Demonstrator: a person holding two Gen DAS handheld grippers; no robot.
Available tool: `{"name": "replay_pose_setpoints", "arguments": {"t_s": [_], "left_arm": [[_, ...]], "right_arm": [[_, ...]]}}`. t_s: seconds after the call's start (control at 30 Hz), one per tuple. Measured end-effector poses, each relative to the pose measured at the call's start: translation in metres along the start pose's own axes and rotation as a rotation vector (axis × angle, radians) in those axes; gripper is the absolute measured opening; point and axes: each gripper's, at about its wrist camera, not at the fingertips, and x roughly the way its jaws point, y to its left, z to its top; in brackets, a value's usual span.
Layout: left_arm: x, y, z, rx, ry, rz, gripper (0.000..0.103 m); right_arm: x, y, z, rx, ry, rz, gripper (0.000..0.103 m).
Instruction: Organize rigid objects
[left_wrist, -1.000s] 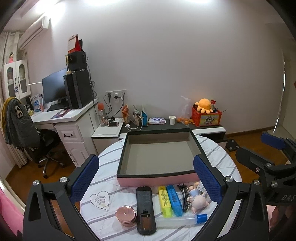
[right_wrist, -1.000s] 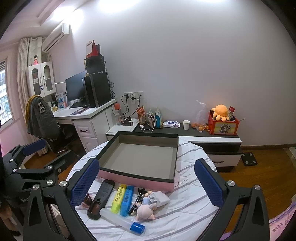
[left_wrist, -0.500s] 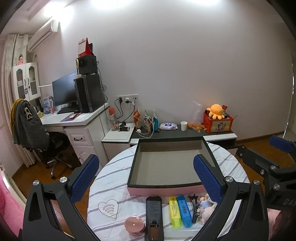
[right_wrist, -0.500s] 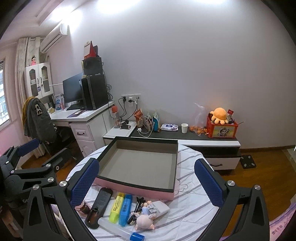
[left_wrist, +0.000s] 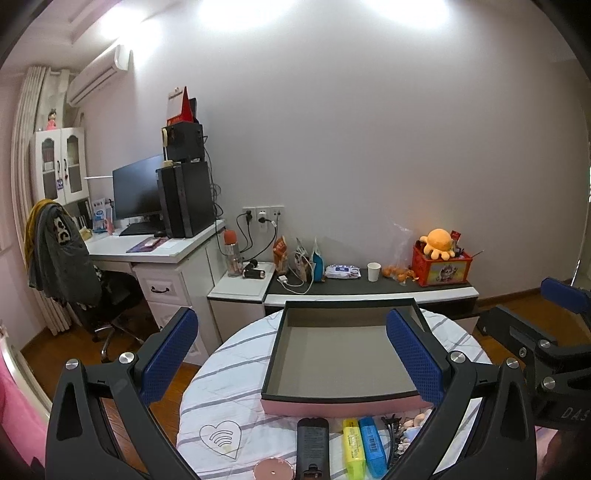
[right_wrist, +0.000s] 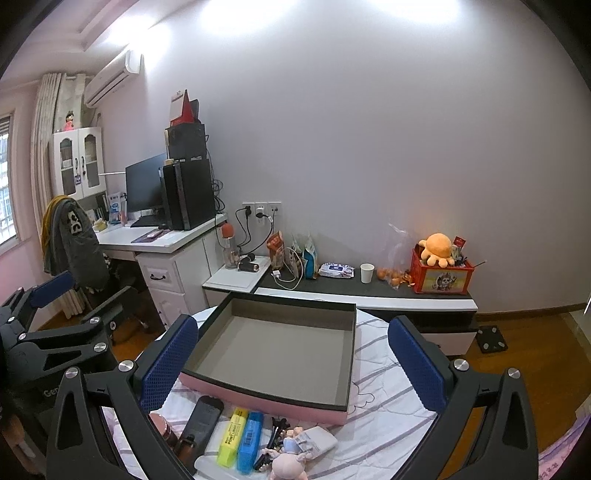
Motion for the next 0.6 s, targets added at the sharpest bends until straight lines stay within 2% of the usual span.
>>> {"name": "replay_pose_setpoints", "arguments": {"t_s": [0.6], "left_arm": [[0.0063, 0.0071, -0.0059, -0.005, 0.032, -0.011, 0.103]], "right_arm": [[0.0068, 0.009, -0.0036, -0.004, 0.023, -0.023, 0.103]]}}
